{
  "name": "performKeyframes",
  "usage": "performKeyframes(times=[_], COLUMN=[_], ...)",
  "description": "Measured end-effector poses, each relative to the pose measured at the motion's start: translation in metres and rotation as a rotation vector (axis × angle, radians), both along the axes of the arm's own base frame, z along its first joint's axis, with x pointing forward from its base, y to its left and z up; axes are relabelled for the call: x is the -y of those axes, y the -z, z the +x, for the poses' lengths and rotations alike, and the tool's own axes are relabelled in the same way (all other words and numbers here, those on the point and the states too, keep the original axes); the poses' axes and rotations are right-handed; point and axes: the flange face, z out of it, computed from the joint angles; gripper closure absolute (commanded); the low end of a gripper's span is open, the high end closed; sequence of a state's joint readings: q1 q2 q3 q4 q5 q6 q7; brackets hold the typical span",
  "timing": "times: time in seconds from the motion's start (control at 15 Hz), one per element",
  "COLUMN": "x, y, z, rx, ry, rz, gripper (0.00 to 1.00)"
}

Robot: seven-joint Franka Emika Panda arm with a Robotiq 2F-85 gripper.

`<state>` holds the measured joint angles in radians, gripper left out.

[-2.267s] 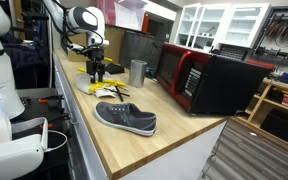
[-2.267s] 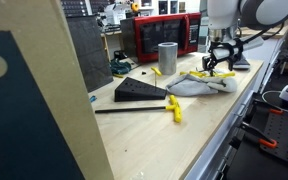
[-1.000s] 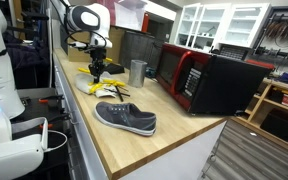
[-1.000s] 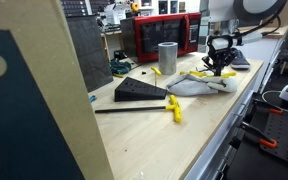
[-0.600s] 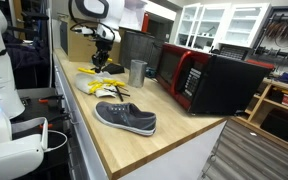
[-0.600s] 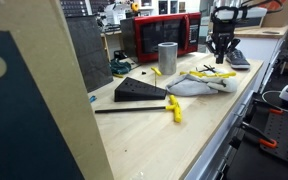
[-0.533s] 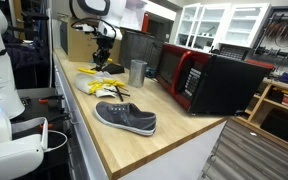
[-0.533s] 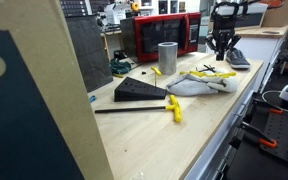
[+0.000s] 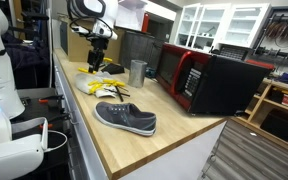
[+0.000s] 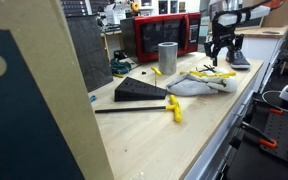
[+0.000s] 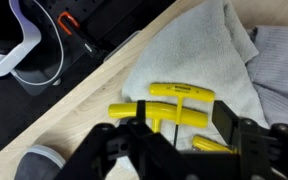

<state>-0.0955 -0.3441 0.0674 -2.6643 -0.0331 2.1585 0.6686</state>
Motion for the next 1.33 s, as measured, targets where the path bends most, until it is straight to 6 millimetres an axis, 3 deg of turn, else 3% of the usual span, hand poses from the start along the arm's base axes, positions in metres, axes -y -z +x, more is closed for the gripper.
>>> performKeyframes(times=[0.27,1.13,1.2,1.33], x=[-0.014,-0.006,-0.006,-0.007], y=[0.019,0.05,0.053,0.058], z=[-0.008,-0.008,-0.008,-0.009], rx=[0.003,0.161,0.162,0.152], ry=[-0.034,0.052,0.056,0.054], rz=[-0.092,-0.29,-0.299,-0.307], gripper=[0.0,0.0,0.21,0.32])
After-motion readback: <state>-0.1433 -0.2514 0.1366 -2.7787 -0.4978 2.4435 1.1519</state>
